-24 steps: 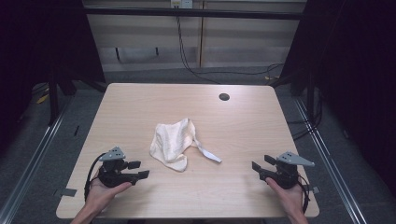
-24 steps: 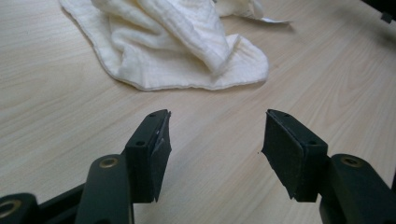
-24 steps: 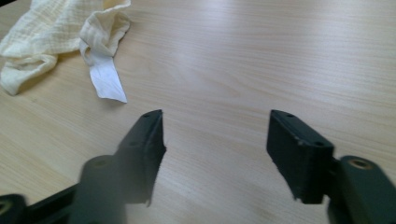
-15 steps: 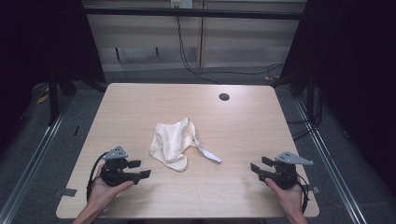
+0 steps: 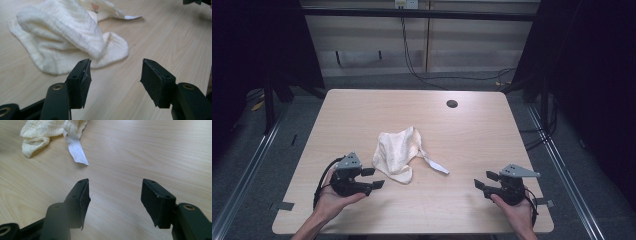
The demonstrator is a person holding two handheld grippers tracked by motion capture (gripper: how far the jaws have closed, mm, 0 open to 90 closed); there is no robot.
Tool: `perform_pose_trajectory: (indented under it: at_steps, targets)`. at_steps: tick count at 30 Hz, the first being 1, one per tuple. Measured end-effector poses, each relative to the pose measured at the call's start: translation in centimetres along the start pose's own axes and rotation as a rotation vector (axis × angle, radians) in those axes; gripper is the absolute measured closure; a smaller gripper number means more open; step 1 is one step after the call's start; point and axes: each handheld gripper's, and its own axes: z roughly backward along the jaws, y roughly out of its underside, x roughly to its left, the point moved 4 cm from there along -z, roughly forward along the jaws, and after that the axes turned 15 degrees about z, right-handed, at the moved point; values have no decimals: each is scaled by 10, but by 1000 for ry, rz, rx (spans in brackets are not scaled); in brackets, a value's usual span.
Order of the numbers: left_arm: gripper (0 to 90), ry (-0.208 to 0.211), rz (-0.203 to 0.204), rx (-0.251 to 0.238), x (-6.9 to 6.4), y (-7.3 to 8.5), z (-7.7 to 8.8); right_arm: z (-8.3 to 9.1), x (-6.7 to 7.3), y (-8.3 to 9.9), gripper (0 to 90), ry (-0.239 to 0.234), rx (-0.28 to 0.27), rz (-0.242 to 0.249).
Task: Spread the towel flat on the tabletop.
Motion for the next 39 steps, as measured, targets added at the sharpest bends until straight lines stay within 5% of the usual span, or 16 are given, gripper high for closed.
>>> perform_pose_trajectory:
  at_steps: [9,17,24,32,39]
  targets:
    - [424,10,-4,-59,12,-42,-4,-3,0,0,364,-27,-5,0]
    - [526,20,-41,-43,15,-50,-16,-3,2,0,356,-36,-5,8]
    - [596,27,-20,-28,28,-65,-30,-6,1,1,336,-37,8,4]
    - [538,10,-5,34,36,-58,-56,-5,1,1,324,-42,10,5]
    - [473,-23,3,23,41,-53,-64,-5,1,1,309,-30,9,-3]
